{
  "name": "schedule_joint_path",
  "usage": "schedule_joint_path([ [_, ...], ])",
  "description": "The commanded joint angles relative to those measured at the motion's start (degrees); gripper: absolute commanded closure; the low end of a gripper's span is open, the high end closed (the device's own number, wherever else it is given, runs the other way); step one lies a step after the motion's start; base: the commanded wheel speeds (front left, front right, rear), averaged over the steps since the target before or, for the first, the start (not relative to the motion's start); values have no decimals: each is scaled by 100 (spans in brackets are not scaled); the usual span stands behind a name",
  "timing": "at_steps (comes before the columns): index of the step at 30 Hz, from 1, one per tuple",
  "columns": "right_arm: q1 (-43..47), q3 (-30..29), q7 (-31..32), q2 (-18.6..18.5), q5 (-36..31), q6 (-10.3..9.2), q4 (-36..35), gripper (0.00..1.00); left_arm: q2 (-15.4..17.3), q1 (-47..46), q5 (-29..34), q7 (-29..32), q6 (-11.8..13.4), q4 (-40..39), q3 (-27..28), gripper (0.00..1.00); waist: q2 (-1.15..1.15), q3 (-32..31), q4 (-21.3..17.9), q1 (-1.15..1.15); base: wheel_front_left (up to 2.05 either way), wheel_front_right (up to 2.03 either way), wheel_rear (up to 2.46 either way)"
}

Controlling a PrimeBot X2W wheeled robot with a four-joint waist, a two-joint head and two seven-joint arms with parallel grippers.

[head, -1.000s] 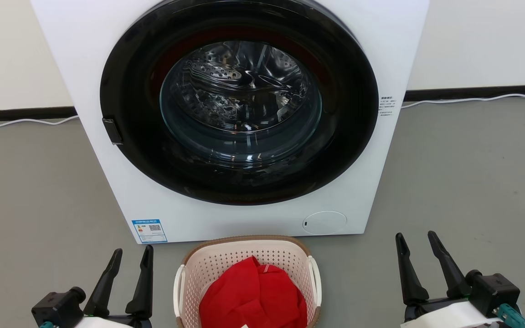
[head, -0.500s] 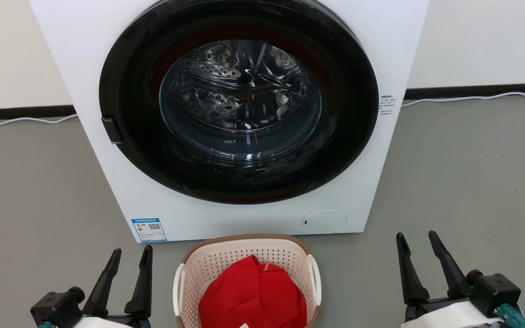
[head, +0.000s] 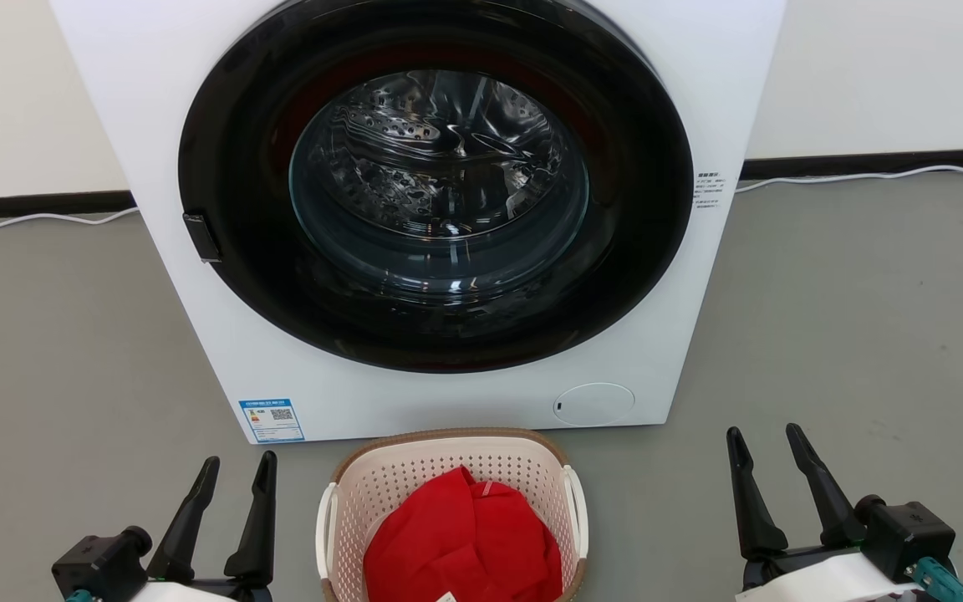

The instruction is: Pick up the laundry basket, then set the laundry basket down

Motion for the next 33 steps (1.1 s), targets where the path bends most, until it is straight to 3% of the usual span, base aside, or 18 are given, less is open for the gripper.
schedule_joint_path([
  [1,-124,147,-60,-7,-23,18,-148,0,70,-214,-37,-36,-39,-150,166,0,0,0,-1,0,0,0,0],
  [2,-127,148,-60,-7,-23,18,-146,0,72,-218,-69,-36,-39,-160,136,0,0,0,-2,0,0,0,0],
  [3,1,0,0,1,0,0,7,100,8,1,-71,0,0,-1,-37,100,0,1,-2,0,0,0,0],
  [10,96,-1,37,7,157,-1,240,100,-107,77,-191,39,4,262,-52,100,0,6,1,1,0,0,0],
  [14,74,-16,98,-3,427,0,232,100,-128,45,-391,106,2,265,-12,100,0,6,10,13,0,0,0],
  [19,39,-33,172,-14,760,1,236,100,-154,-1,-638,189,0,283,38,100,0,28,20,1,0,0,0],
  [33,-62,-89,383,-35,1680,3,238,100,-229,-133,-1324,423,-4,325,183,100,0,66,47,0,0,0,0],
])
